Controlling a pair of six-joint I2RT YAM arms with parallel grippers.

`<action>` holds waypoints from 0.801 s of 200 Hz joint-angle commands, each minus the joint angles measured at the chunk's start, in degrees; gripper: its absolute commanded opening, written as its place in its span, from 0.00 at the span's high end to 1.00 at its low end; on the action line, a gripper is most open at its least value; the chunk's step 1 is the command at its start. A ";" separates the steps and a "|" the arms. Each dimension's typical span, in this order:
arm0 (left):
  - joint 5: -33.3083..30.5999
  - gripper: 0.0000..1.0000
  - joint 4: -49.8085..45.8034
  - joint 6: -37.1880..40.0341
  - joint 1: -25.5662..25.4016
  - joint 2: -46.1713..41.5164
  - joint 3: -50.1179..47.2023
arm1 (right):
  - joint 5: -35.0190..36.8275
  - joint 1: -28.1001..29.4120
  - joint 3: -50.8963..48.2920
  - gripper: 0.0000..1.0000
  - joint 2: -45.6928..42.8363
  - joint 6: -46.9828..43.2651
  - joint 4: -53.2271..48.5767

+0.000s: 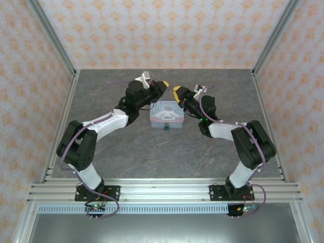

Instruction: Unlock a padlock with a key

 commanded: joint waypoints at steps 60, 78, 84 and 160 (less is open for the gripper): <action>-0.09 1.00 2.13 0.26 -0.28 -2.78 0.24 | -3.48 -0.24 3.98 0.66 -1.19 -2.11 0.85; -0.05 1.00 2.30 0.15 -0.28 -2.58 0.37 | -3.94 0.42 4.63 0.66 -1.06 -2.22 1.03; -0.09 1.00 2.30 0.15 -0.25 -2.49 0.46 | -4.04 0.68 4.83 0.66 -0.97 -2.29 0.94; -0.27 1.00 2.27 0.24 -0.21 -2.07 0.91 | -4.08 2.80 4.70 0.68 0.37 -1.29 2.61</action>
